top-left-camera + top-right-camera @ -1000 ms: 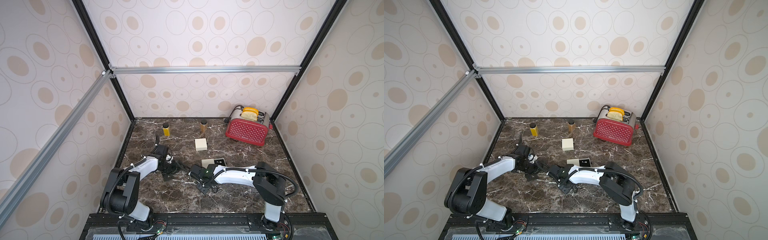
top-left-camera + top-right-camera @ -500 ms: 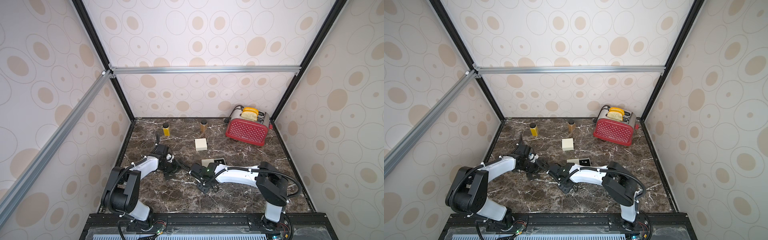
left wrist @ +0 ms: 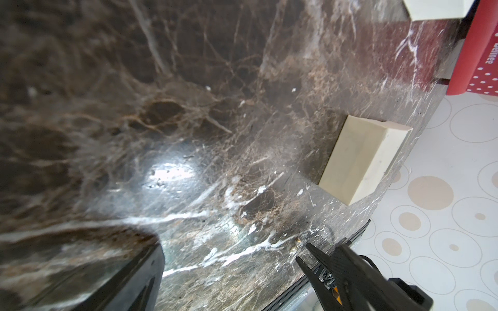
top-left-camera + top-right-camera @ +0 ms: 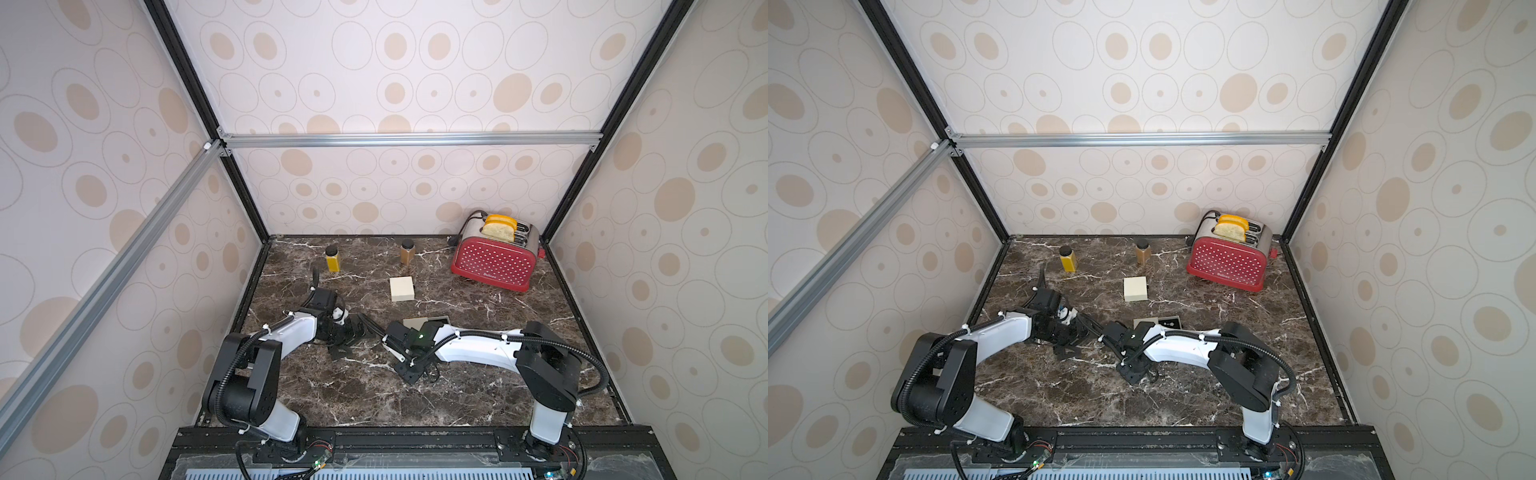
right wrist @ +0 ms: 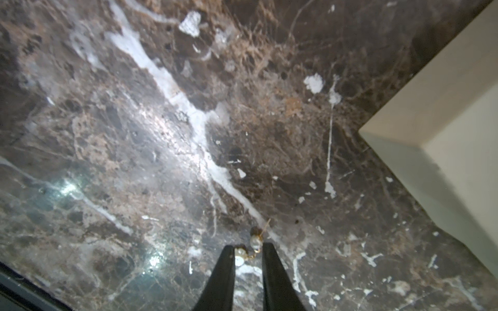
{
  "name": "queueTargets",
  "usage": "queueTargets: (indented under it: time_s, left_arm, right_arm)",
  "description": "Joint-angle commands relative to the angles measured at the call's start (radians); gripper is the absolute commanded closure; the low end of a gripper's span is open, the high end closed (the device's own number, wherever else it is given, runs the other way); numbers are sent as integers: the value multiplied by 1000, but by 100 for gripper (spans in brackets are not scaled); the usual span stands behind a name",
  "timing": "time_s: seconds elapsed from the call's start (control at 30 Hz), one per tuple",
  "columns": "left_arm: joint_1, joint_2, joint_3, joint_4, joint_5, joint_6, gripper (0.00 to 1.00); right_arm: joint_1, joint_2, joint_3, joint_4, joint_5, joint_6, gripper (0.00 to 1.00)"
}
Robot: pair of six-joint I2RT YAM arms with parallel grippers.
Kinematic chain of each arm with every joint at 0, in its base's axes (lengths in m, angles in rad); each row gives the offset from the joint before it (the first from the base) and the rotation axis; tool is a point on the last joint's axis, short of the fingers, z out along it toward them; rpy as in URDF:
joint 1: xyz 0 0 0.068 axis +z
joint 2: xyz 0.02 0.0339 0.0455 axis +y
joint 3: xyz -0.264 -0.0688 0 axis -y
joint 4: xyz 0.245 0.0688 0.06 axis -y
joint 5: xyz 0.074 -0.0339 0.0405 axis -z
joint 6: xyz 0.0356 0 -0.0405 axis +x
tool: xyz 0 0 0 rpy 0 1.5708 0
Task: Place the earrings into the drawer-style jewelry box
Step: Pick up the earring from the center of the board.
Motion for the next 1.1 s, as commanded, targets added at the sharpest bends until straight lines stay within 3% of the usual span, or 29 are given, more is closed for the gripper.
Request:
queueTargets:
  time_s: [0.0,0.6,1.07]
  left_arm:
    - [6,3,-12,-6,-13,-5,1]
    - [5,22,-23,11,-6,-4,1]
    - [6,15,-22,8,-6,-4,1]
  right_arm:
    - [-12,7,-24,-5,-9,23,78]
    - [-25,39,-18,21,-15,62,79]
    - [-26,15,-33,23,-31,81,93]
